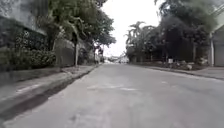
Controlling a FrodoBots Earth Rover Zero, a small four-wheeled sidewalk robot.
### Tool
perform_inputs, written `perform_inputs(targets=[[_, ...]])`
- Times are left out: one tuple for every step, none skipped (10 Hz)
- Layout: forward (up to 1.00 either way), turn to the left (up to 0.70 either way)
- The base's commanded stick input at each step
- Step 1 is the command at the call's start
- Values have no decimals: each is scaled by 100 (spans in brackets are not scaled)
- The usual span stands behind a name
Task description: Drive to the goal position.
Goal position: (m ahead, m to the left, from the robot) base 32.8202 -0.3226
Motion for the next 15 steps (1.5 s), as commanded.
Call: perform_inputs(targets=[[100,0],[100,0],[100,0],[100,0],[100,0],[100,0],[100,0],[100,0],[100,0],[100,0],[100,0],[100,0],[100,0],[100,0],[100,0]])
